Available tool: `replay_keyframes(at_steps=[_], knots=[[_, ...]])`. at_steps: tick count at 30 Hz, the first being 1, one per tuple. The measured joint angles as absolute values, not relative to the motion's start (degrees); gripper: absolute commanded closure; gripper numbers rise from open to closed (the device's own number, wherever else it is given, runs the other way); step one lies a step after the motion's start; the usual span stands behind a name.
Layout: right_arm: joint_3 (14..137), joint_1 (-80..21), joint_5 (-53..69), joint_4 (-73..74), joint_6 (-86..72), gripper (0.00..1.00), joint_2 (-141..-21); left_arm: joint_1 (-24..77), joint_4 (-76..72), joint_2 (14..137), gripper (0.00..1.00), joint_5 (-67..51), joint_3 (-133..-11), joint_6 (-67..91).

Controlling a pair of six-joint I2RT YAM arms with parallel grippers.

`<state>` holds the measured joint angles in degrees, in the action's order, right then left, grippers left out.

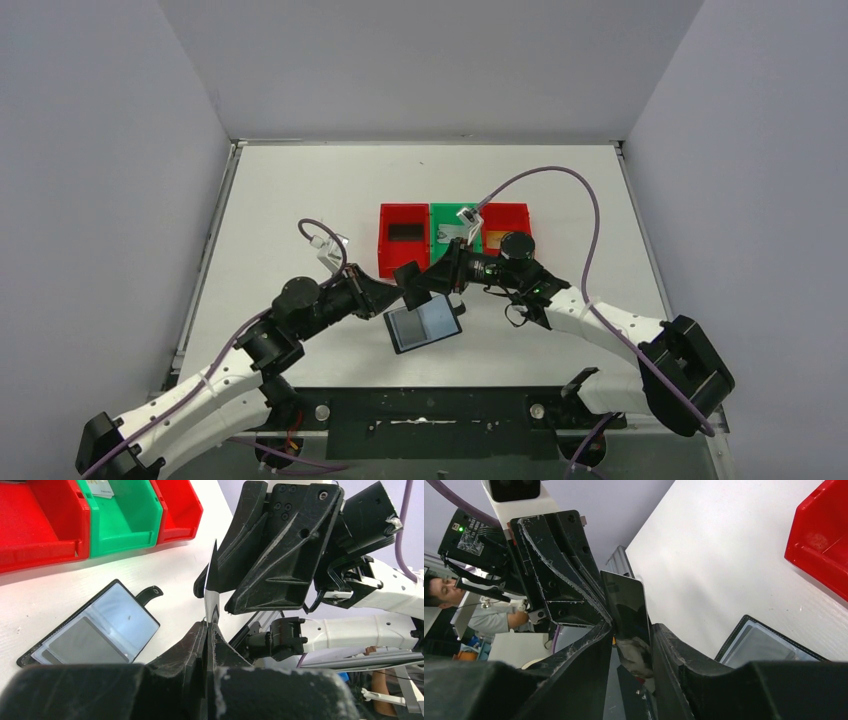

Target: Take the credit cards out of the card holder

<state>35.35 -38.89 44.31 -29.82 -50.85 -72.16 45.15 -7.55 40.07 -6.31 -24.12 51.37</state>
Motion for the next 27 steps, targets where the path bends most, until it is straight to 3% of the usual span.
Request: replay_keyframes(at_steps=[10, 16, 22, 26, 27], knots=[[33.8, -37.8, 45.8, -33.4, -53.0, 0.91, -72.2, 45.2, -7.4, 38.9, 0.99, -6.0, -24.1, 51.5], [33.7, -37.6, 47.5, -36.0, -53.8, 0.97, -72.1, 45.1, -5.4, 38.7, 0.52, -3.0, -24.1, 52.1], [33.8, -37.6, 47.1, -34.5, -52.0, 0.98, -72.1, 45.1, -0.8, 35.9, 0.39, 2.4, -24.2, 53.2], [35.8, -37.6, 42.3, -24.7, -46.4, 0.98, -71.8, 45.1, 4.9, 33.7, 0.33, 7.2, -24.8, 53.6], [37.1, -37.6, 39.9, -21.3, -44.1, 0.98, -71.8, 45.1, 6.6, 33.3, 0.28, 8.5, -25.2, 53.7]])
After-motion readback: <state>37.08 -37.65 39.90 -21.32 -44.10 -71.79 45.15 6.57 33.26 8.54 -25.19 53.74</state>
